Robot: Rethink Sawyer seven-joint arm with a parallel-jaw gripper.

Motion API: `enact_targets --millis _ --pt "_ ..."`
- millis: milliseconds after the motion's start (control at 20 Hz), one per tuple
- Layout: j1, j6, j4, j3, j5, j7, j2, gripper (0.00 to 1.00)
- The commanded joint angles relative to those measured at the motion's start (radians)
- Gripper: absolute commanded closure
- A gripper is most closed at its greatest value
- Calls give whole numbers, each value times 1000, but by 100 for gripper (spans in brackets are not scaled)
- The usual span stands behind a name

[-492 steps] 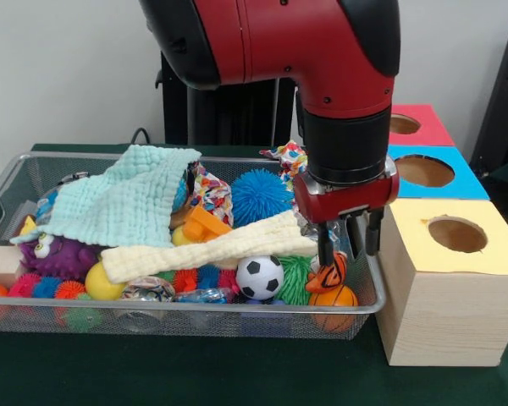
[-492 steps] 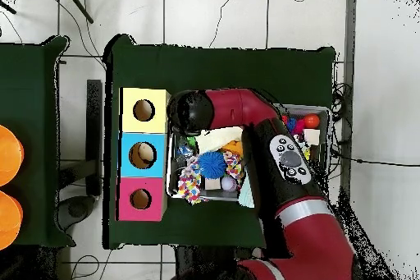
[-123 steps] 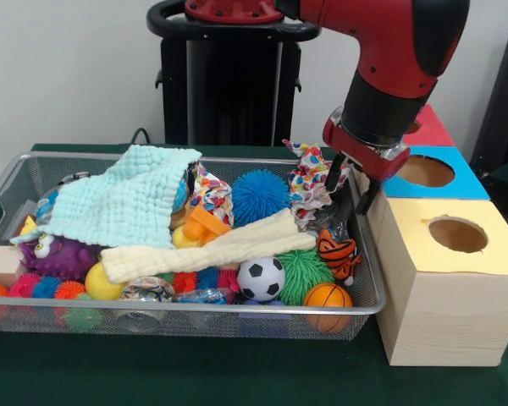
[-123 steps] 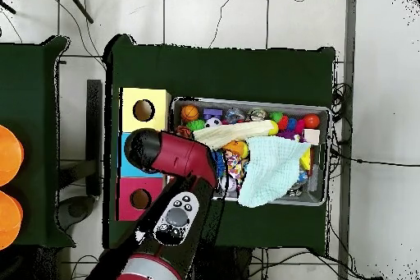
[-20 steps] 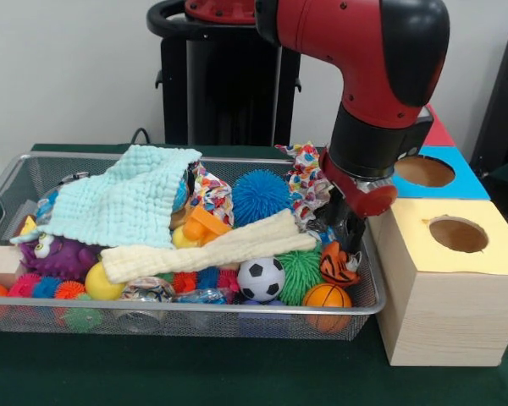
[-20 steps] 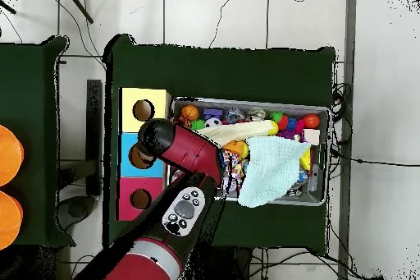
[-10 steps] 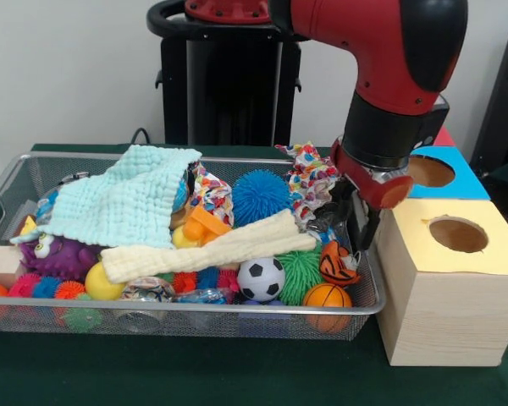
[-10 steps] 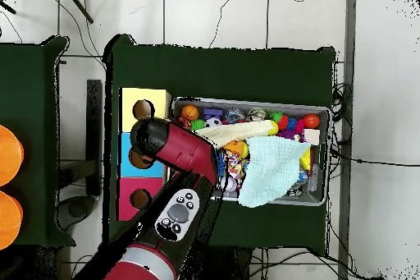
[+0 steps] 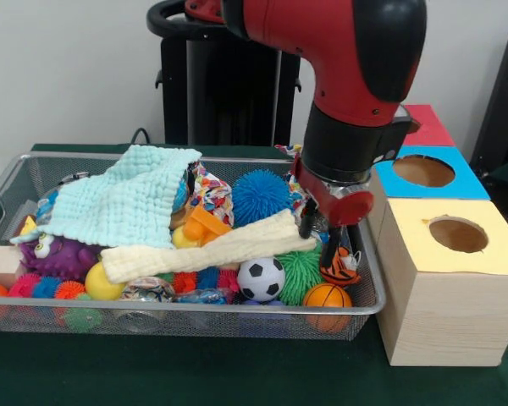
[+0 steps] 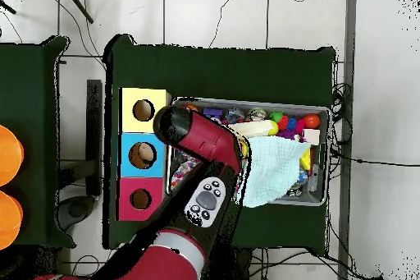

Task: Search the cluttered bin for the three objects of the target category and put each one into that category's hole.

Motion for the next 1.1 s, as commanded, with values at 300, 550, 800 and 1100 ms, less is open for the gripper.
enact_targets --millis 300,550,800,1100 --pt "-58 -14 -91 144 -50 64 72 0" --pt "-30 -16 -71 131 -36 109 67 0" --pt "-6 -9 -55 119 -31 133 62 0" --pt "11 -32 -22 119 -20 146 52 0"
